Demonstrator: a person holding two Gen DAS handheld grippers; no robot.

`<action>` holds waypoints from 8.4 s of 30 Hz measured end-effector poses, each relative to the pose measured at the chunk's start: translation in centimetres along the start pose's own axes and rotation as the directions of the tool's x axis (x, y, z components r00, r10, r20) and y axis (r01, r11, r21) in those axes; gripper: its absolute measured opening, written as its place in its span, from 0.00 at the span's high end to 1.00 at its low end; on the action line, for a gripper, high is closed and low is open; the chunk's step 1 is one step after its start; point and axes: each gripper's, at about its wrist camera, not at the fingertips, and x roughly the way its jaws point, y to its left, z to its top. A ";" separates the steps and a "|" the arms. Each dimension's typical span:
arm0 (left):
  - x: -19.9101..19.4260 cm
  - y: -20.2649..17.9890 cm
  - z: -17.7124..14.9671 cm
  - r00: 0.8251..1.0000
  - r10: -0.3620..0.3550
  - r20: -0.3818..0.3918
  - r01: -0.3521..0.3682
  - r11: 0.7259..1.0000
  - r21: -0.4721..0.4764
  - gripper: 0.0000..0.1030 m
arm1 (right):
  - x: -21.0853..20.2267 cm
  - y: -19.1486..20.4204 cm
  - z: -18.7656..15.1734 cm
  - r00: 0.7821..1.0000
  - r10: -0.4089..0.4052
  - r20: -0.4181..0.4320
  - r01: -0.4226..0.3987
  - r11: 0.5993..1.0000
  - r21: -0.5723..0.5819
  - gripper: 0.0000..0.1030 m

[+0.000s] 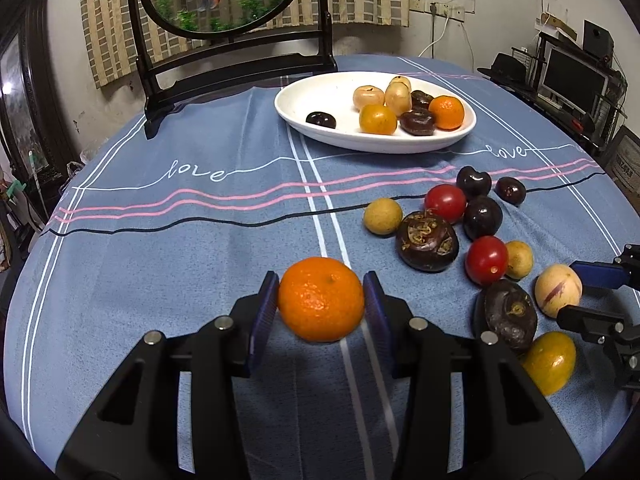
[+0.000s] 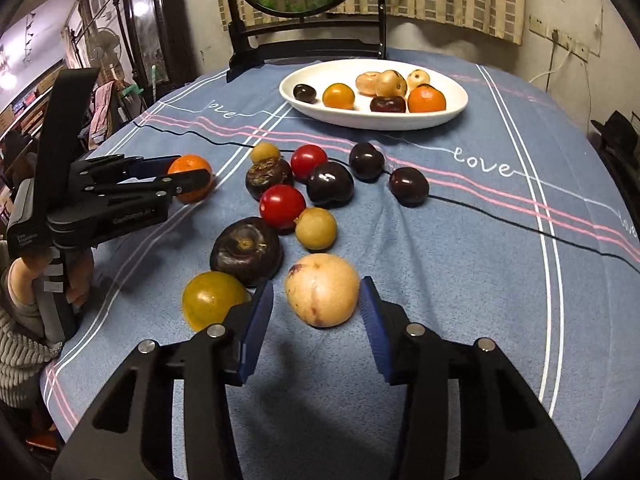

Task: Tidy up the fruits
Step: 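Grasp a pinkish tan round fruit with the right tool while the left tool holds the orange, then lower the orange and pinkish fruit onto the white plate and open both tools, then grasp a small yellow round fruit from the table with the left tool, then grasp a dark purple round fruit with the right tool while the left tool holds the yellow fruit, then lower the yellow and dark purple fruits onto the white plate and open both tools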

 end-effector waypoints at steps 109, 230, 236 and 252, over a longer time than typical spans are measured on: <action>5.2 0.6 5.7 0.989 -0.126 -0.072 0.119 0.989 -0.092 0.15 | -1.0 -12.8 7.8 0.966 0.189 0.176 -0.251 0.844 0.474 0.09; 3.7 1.7 3.6 0.997 0.075 0.016 -0.075 0.997 -0.021 0.76 | 3.4 -8.5 7.1 0.998 -0.051 0.043 0.042 0.981 0.189 0.71; 2.7 1.7 3.9 0.995 0.087 0.056 -0.085 0.996 -0.028 0.76 | 1.8 -8.7 7.3 0.996 -0.029 0.089 0.010 0.978 0.209 0.71; 3.2 0.0 14.3 0.989 0.020 0.145 -0.012 0.998 -0.057 0.76 | -2.8 -9.6 12.9 0.970 -0.015 0.242 -0.042 0.972 0.229 0.71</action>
